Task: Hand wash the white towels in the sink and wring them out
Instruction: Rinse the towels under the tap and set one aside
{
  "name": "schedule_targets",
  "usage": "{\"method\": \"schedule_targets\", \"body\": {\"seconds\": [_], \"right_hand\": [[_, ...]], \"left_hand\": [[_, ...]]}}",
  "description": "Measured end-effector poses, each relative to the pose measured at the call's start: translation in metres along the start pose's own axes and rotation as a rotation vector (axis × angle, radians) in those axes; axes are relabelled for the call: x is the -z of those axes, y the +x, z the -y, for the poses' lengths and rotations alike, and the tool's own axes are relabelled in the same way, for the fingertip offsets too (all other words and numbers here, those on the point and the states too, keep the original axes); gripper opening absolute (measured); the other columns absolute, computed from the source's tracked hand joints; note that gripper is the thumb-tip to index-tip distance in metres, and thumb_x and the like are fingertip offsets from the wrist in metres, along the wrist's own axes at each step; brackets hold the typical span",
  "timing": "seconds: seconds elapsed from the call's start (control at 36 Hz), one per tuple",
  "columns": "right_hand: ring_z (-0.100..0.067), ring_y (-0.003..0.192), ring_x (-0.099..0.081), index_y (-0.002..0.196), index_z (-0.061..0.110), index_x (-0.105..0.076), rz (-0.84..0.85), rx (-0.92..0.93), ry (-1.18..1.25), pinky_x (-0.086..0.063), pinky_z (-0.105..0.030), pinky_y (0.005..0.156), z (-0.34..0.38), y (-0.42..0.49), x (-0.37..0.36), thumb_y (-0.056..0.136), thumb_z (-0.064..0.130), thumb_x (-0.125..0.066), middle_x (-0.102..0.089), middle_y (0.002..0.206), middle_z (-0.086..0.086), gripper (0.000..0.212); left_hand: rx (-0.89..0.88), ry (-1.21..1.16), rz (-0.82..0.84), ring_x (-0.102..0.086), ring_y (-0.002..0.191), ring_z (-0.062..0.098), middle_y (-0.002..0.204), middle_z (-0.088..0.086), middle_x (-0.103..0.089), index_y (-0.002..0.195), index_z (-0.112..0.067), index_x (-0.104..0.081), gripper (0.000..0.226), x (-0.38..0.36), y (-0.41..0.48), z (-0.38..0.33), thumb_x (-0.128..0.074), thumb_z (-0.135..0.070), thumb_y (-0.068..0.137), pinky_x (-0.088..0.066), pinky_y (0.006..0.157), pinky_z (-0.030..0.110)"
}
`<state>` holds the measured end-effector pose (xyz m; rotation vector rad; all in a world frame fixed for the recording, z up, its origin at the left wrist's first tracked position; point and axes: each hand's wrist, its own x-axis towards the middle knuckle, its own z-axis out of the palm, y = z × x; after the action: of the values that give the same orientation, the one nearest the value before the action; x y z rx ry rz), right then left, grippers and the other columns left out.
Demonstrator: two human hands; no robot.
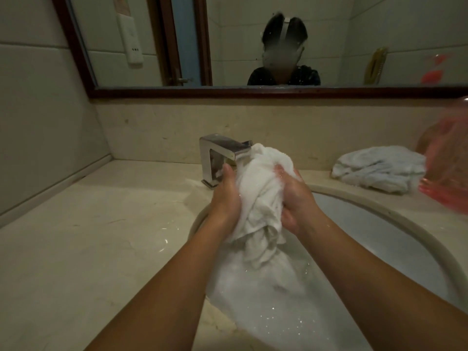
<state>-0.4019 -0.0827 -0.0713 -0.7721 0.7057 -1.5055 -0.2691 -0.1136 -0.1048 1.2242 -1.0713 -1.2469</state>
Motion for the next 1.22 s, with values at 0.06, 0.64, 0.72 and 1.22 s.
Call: {"method": "schedule_targets", "body": {"seconds": [0.06, 0.64, 0.72, 1.22], "right_hand": [[-0.045, 0.12, -0.071, 0.131, 0.01, -0.07, -0.017, 0.013, 0.01, -0.052, -0.067, 0.106, 0.001, 0.001, -0.001, 0.101, 0.021, -0.073, -0.072, 0.13, -0.026, 0.033], [-0.021, 0.108, -0.075, 0.132, 0.032, -0.056, -0.118, -0.062, -0.476, -0.062, -0.047, 0.096, -0.027, -0.004, 0.0, 0.091, 0.063, -0.073, -0.074, 0.122, 0.002, 0.054], [-0.027, 0.114, -0.075, 0.147, 0.037, -0.051, -0.103, -0.194, -0.425, -0.06, -0.052, 0.099, -0.029, -0.005, -0.007, 0.064, 0.091, -0.077, -0.073, 0.133, 0.001, 0.103], [-0.041, 0.111, -0.075, 0.133, 0.019, -0.062, -0.045, -0.06, -0.19, -0.061, -0.058, 0.096, -0.018, -0.01, -0.001, 0.088, 0.001, -0.053, -0.076, 0.12, -0.019, 0.05]], "left_hand": [[0.07, -0.046, 0.084, -0.066, 0.128, 0.031, 0.132, 0.007, -0.073, 0.137, -0.028, -0.069, 0.129, -0.003, 0.003, 0.003, -0.034, -0.115, 0.05, -0.048, 0.114, 0.053], [-0.072, -0.087, -0.304, -0.065, 0.102, 0.018, 0.11, -0.003, -0.067, 0.118, -0.024, -0.061, 0.058, 0.009, -0.033, -0.038, -0.041, -0.075, 0.1, -0.054, 0.091, 0.04], [-0.182, -0.115, -0.261, -0.068, 0.104, 0.017, 0.111, -0.003, -0.071, 0.121, -0.023, -0.065, 0.051, 0.007, -0.033, -0.039, -0.04, -0.065, 0.106, -0.057, 0.09, 0.037], [0.086, -0.232, -0.002, -0.076, 0.107, 0.033, 0.11, 0.013, -0.08, 0.121, -0.017, -0.077, 0.091, -0.002, -0.025, -0.026, -0.019, -0.083, 0.098, -0.058, 0.101, 0.048]]}}
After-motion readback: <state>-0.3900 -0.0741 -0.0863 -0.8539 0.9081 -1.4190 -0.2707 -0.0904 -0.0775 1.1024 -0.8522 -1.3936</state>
